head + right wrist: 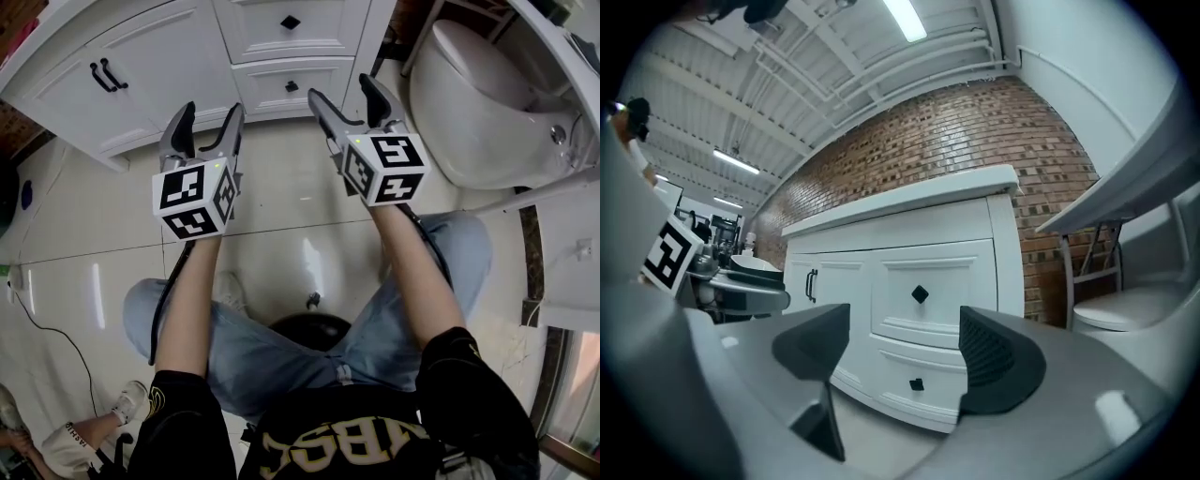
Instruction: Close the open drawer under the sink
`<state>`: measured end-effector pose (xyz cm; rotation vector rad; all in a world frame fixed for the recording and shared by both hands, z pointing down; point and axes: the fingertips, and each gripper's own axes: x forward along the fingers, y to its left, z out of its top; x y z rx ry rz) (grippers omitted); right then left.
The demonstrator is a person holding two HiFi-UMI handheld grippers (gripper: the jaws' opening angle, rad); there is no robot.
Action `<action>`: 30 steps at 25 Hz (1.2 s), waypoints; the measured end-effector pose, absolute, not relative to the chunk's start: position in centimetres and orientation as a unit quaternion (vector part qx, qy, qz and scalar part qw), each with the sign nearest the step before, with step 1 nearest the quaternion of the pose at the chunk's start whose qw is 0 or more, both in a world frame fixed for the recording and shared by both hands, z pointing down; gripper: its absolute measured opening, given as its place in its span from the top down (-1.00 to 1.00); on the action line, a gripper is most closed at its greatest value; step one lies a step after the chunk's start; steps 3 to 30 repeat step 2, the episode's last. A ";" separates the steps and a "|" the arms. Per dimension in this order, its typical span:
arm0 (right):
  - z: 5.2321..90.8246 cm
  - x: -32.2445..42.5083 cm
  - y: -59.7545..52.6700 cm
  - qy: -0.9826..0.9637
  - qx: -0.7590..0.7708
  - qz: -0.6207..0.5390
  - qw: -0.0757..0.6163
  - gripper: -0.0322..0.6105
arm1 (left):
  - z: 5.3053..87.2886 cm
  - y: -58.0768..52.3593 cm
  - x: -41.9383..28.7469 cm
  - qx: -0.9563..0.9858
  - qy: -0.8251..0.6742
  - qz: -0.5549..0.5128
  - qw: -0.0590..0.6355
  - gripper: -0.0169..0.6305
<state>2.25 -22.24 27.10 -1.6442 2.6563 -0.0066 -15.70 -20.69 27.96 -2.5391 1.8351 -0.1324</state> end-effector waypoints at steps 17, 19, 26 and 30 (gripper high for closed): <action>27.5 2.6 -22.9 0.845 -0.534 -0.009 0.008 -0.22 | 28.0 -20.9 -15.7 -0.810 0.585 -0.041 0.001 0.00; 27.5 2.6 -22.9 0.845 -0.534 -0.009 0.008 -0.22 | 28.0 -20.9 -15.7 -0.810 0.585 -0.041 0.001 0.00; 27.5 2.6 -22.9 0.845 -0.534 -0.009 0.008 -0.22 | 28.0 -20.9 -15.7 -0.810 0.585 -0.041 0.001 0.00; 27.5 2.6 -22.9 0.845 -0.534 -0.009 0.008 -0.22 | 28.0 -20.9 -15.7 -0.810 0.585 -0.041 0.001 0.00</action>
